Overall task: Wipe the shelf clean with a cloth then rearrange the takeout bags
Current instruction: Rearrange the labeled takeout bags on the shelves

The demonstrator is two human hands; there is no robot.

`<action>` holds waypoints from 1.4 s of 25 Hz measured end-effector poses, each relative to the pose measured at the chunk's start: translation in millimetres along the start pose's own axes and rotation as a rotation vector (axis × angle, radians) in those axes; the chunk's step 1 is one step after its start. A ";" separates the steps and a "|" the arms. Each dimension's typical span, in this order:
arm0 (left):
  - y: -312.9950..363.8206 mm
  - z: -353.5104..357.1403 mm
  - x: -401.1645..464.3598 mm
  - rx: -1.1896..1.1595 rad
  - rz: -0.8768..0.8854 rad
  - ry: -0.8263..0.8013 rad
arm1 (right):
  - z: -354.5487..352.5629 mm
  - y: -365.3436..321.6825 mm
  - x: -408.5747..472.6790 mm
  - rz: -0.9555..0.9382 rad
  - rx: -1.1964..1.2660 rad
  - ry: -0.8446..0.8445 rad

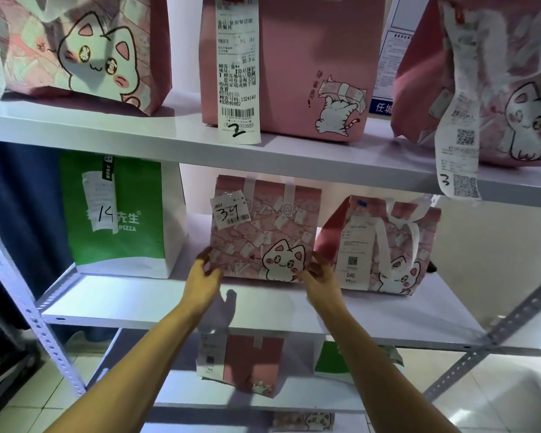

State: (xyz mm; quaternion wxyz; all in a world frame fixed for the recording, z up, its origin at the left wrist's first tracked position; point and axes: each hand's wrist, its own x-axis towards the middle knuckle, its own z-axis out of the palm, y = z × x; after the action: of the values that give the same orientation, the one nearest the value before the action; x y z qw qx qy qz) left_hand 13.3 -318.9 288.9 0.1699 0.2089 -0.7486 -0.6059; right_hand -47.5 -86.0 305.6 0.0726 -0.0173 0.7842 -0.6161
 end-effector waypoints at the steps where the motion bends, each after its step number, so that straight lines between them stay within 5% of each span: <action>1: -0.3 -1.2 1.6 -0.006 0.000 -0.006 | 0.9 -0.4 0.0 -0.006 0.005 -0.001; 22: -45.5 -31.1 -94.2 -0.091 0.137 -0.048 | 9.4 54.3 -90.2 -0.160 -0.065 0.108; 35: -211.0 0.0 -162.9 -0.033 -0.226 -0.047 | 51.6 237.3 -132.4 0.019 -0.121 0.041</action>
State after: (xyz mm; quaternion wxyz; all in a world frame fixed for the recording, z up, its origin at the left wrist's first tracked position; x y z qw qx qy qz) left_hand 175.1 -272.1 82.2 0.0863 0.2751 -0.7139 -0.6381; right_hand 105.2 -63.2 76.0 0.0611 -0.0018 0.8215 -0.5670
